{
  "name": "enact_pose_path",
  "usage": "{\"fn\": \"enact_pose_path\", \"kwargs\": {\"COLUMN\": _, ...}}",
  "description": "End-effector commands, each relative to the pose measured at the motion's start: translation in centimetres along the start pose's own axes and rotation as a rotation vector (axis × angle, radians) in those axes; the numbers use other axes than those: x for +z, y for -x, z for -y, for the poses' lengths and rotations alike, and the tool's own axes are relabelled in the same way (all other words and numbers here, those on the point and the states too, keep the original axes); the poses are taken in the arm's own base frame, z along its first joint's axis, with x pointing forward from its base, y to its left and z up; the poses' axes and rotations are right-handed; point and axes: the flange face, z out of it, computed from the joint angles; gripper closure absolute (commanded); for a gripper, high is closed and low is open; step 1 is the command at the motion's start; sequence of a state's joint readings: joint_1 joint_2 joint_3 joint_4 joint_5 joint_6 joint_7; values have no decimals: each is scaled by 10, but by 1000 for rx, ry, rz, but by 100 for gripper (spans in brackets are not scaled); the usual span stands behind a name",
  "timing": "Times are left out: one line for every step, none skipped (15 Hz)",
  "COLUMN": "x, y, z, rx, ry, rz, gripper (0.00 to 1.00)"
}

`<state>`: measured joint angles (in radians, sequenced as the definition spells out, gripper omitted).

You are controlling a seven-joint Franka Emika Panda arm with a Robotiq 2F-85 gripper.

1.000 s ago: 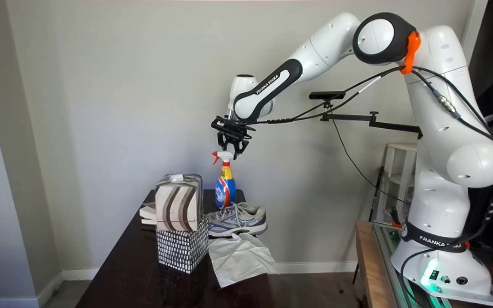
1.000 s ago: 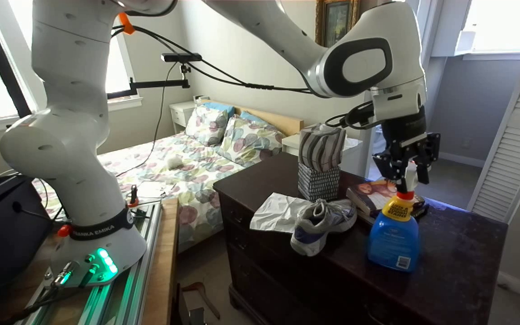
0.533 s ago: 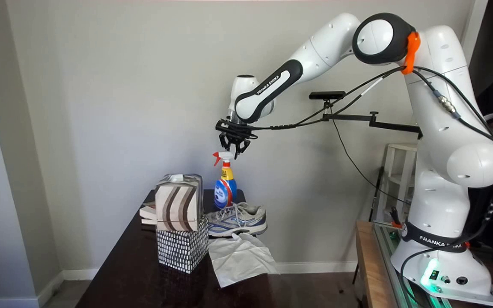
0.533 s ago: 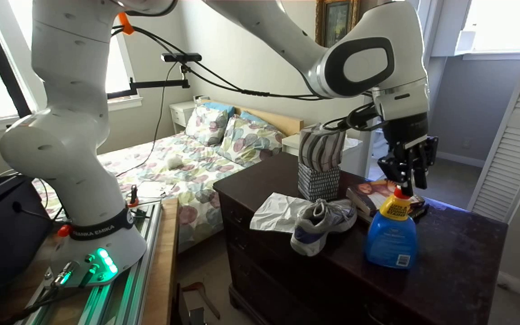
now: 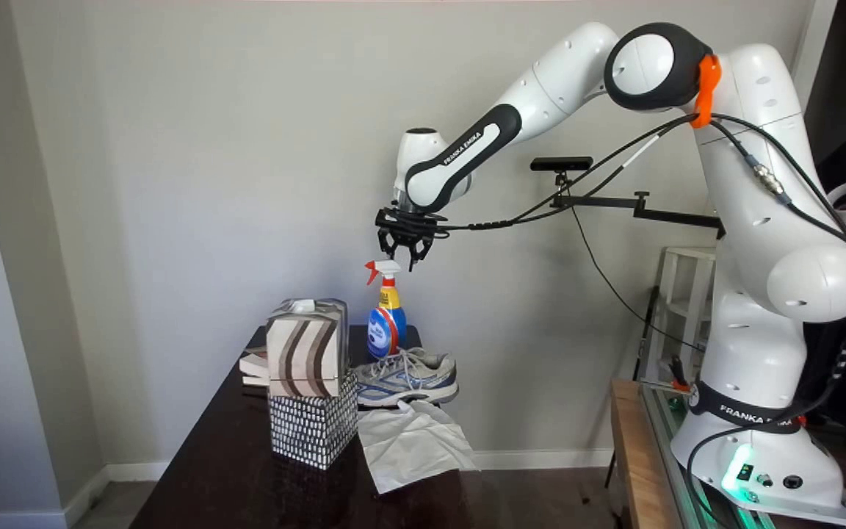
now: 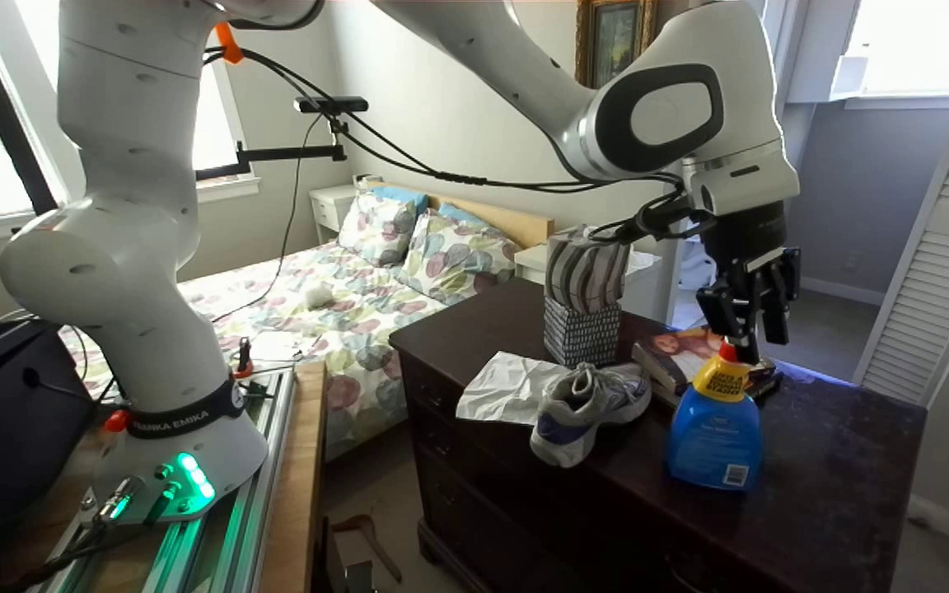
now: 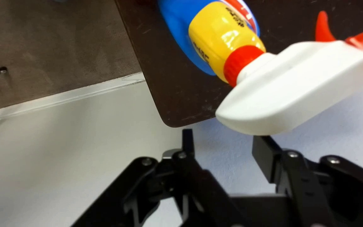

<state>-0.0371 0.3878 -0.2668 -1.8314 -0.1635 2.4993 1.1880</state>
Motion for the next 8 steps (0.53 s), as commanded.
{"fn": "enact_pose_path", "kwargs": {"x": -13, "y": -1, "z": 5, "rx": -1, "ry": -9, "rz": -12, "gripper": 16}}
{"fn": "enact_pose_path", "kwargs": {"x": -16, "y": 0, "z": 6, "rx": 6, "ry": -8, "rz": -6, "gripper": 8}}
{"fn": "enact_pose_path", "kwargs": {"x": -20, "y": 2, "z": 6, "rx": 14, "ry": -10, "rz": 4, "gripper": 2}}
{"fn": "enact_pose_path", "kwargs": {"x": -22, "y": 3, "z": 7, "rx": 14, "ry": -15, "rz": 10, "gripper": 0}}
{"fn": "enact_pose_path", "kwargs": {"x": -23, "y": 5, "z": 8, "rx": 24, "ry": -12, "rz": 25, "gripper": 0}}
{"fn": "enact_pose_path", "kwargs": {"x": -22, "y": 7, "z": 8, "rx": 30, "ry": -8, "rz": 37, "gripper": 0}}
{"fn": "enact_pose_path", "kwargs": {"x": -22, "y": 10, "z": 8, "rx": 33, "ry": 0, "rz": 50, "gripper": 0}}
{"fn": "enact_pose_path", "kwargs": {"x": -22, "y": 13, "z": 9, "rx": 36, "ry": 8, "rz": 60, "gripper": 0}}
